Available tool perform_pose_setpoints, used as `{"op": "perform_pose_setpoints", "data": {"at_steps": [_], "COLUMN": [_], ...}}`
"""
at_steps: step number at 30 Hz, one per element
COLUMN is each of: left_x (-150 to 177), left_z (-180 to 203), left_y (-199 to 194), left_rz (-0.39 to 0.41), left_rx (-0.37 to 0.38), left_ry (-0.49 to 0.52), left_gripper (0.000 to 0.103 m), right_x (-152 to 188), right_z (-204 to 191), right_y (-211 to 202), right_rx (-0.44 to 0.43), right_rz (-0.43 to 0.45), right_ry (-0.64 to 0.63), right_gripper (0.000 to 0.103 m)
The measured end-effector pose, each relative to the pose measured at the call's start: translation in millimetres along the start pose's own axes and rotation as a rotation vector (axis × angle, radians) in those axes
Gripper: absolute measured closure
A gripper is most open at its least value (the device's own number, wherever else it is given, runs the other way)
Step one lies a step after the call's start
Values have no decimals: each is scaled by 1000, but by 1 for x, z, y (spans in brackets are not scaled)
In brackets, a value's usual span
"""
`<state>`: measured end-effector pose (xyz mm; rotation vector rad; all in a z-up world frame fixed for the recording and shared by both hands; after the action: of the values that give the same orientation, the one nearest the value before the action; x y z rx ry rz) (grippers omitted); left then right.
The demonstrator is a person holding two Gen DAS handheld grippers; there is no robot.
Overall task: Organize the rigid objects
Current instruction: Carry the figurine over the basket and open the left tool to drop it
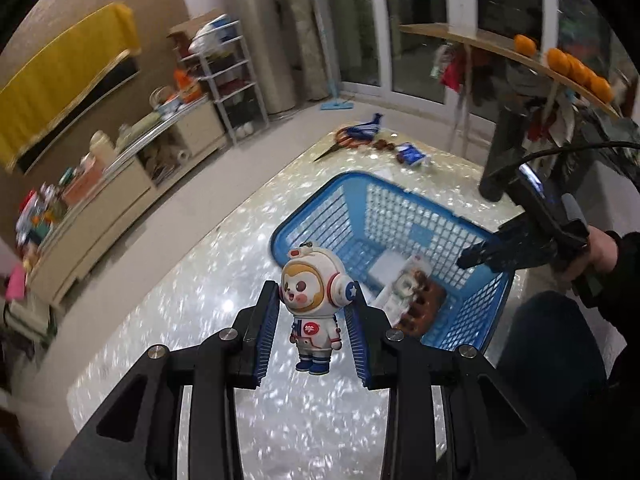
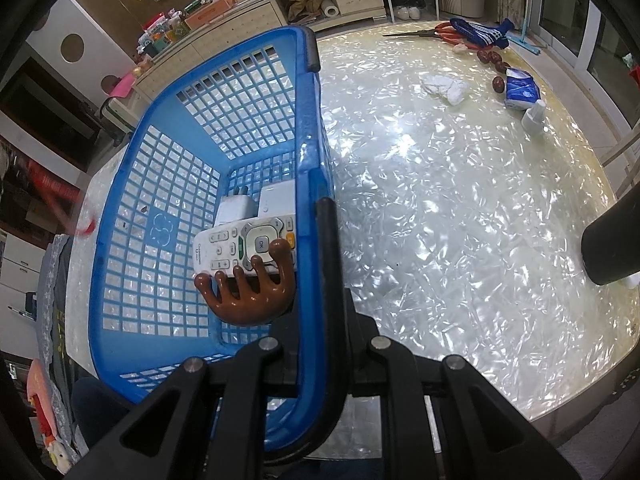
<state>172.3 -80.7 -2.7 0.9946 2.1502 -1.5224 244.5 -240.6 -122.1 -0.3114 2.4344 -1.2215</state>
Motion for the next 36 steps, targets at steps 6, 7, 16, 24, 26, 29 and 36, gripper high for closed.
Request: {"op": "perform_pose_setpoints", "data": {"at_steps": [6,7,16,24,26,29,36], "left_x": [-26,-29,-36,-17,-15,-12,-7], "left_z": [39,45,83,109,114,122,135], "left_y": [8,11,67,132,145,156,188], "left_rz": [55,55,2,-67,-80,-93,-133], "left_rx": [43,53,99,136,147,170,144], "left_ry": [121,133,199,291,311,354,458], "left_gripper": [66,66,66,66,66,66,66], "right_x": [1,2,3,3,4,4,4], "right_z": [1,1,-1,-2,-2,-2,-2], "right_y": [-3,-3,-4,-4,-4,-4,-5], "right_rx": [-11,-10,-12,-15,-16,-15,-25], "right_rz": [11,11,14,14,14,15,18], "right_ry": [4,2,1,0,-1,-2,1], "right_gripper": [90,90,90,90,90,90,89]}}
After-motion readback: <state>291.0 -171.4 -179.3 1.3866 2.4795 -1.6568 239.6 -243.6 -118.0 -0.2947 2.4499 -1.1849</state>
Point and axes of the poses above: each gripper's, at about its wrist camera, not at the fingertips, and y roughly the way its jaws point, z to its right, x to its underside, the point moved 6 cm from there along y, roughly the way its jaws point, and after that the axes turned 15 degrees about -x, right-handed, at the moved point
